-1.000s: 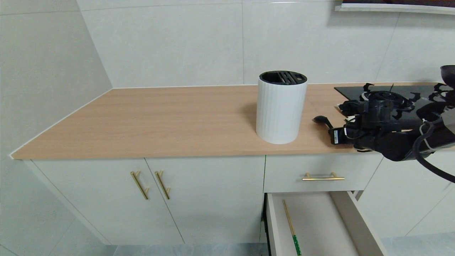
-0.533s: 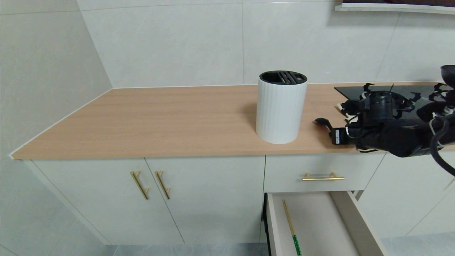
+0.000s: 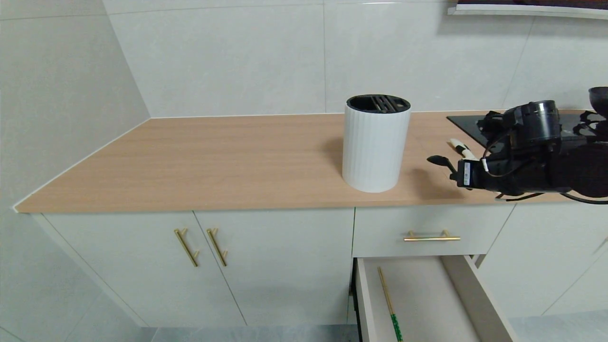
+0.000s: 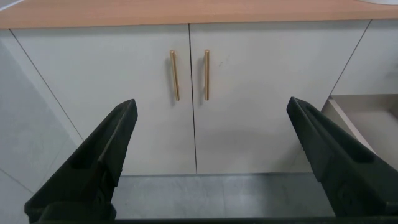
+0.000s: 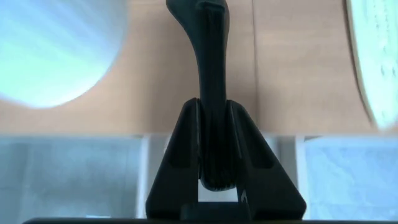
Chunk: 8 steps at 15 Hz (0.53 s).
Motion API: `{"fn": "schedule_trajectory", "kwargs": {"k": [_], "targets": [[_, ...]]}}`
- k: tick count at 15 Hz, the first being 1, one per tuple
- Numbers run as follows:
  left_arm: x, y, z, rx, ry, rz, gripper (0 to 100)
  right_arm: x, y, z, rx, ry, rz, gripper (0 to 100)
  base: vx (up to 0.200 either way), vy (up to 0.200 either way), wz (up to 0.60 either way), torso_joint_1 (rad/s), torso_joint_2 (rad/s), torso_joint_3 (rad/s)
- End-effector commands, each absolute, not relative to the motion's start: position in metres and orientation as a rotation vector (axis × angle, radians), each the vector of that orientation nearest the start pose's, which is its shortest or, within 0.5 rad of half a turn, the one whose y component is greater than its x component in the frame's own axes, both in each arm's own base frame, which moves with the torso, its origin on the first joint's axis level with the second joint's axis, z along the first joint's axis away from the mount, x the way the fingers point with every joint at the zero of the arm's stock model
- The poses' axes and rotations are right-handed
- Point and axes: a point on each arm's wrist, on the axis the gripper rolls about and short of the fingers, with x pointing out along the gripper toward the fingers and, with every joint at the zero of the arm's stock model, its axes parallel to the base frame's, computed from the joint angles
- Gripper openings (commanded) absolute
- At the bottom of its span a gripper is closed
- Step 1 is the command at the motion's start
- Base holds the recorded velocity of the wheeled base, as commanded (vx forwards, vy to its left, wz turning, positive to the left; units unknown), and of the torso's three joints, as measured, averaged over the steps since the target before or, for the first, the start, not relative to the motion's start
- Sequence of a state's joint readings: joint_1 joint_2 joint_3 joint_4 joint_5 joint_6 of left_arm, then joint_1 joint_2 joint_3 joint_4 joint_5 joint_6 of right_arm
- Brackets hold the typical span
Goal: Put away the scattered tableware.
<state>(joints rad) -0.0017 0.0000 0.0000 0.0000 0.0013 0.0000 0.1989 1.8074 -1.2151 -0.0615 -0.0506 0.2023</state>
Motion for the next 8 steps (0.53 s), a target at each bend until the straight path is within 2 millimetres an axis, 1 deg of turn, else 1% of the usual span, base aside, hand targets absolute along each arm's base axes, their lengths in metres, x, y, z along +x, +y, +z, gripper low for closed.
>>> {"fn": "schedule_trajectory", "kwargs": {"k": [1, 3, 5, 8], "targets": [[-0.023, 0.0, 0.075, 0.0, 0.0, 0.0, 100, 0.294, 0.072, 0.219, 0.132, 0.522, 0.133, 0, 0.0, 0.0, 0.0, 0.0, 0.0, 0.0], [-0.023, 0.0, 0.075, 0.0, 0.0, 0.0, 100, 0.272, 0.072, 0.212, 0.117, 0.551, 0.147, 0, 0.0, 0.0, 0.0, 0.0, 0.0, 0.0], [-0.023, 0.0, 0.076, 0.0, -0.002, 0.0, 100, 0.253, 0.074, 0.204, 0.103, 0.582, 0.164, 0, 0.0, 0.0, 0.0, 0.0, 0.0, 0.0], [-0.023, 0.0, 0.076, 0.0, -0.002, 0.0, 100, 0.234, 0.08, 0.191, 0.081, 0.627, 0.2, 0, 0.0, 0.0, 0.0, 0.0, 0.0, 0.0]]}}
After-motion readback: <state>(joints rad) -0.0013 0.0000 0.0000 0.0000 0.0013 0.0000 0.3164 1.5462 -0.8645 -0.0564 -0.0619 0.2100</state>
